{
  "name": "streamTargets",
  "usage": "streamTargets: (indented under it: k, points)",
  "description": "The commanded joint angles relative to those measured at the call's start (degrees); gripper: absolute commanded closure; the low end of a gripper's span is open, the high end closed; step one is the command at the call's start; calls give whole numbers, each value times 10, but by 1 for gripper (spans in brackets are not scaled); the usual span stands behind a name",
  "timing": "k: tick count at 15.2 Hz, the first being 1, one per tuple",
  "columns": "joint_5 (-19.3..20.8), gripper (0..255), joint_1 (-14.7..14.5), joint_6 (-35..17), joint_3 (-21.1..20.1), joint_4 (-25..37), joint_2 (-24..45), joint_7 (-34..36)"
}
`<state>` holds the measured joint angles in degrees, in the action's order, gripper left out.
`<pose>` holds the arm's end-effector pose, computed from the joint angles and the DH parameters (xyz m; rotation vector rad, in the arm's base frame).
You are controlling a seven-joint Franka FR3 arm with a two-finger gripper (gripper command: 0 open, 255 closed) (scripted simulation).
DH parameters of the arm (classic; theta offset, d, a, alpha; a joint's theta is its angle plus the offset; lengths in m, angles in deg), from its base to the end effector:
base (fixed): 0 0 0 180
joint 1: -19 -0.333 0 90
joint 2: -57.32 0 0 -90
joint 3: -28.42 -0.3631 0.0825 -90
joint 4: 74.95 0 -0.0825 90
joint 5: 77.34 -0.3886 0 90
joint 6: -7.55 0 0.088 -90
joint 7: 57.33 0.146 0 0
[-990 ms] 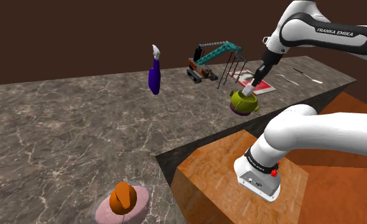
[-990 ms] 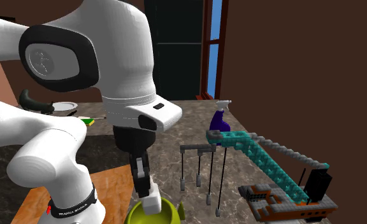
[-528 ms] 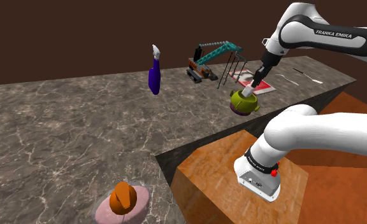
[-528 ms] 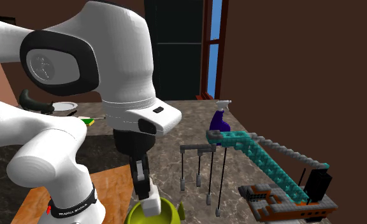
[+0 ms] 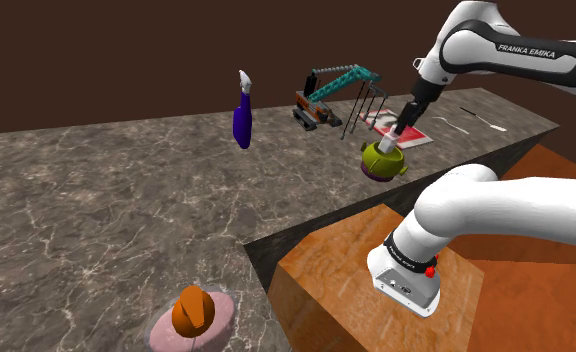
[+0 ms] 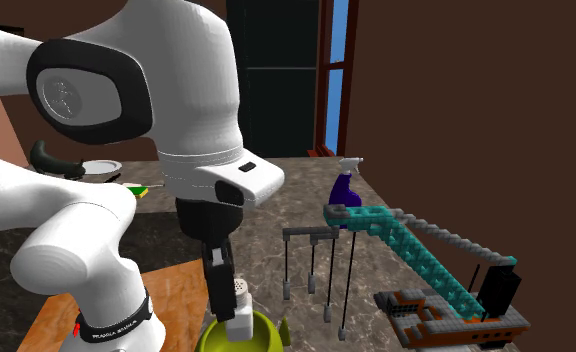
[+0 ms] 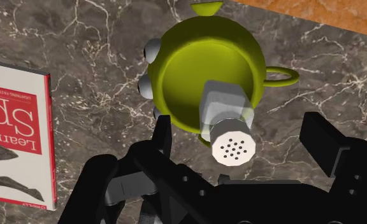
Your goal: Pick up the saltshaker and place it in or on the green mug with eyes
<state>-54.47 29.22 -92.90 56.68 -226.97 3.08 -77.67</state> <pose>0.1769 -0.2143 0.4627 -3.1388 0.0810 -0.0022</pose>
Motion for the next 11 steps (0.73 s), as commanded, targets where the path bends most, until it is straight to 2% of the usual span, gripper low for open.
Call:
streamTargets:
  k: [1,3,11]
  points:
    - [-11,0,-5,27,-11,28,1,-1]
    - [-22,0,-10,58,-23,62,4,-3]
    - [-22,0,-10,58,-23,62,4,-3]
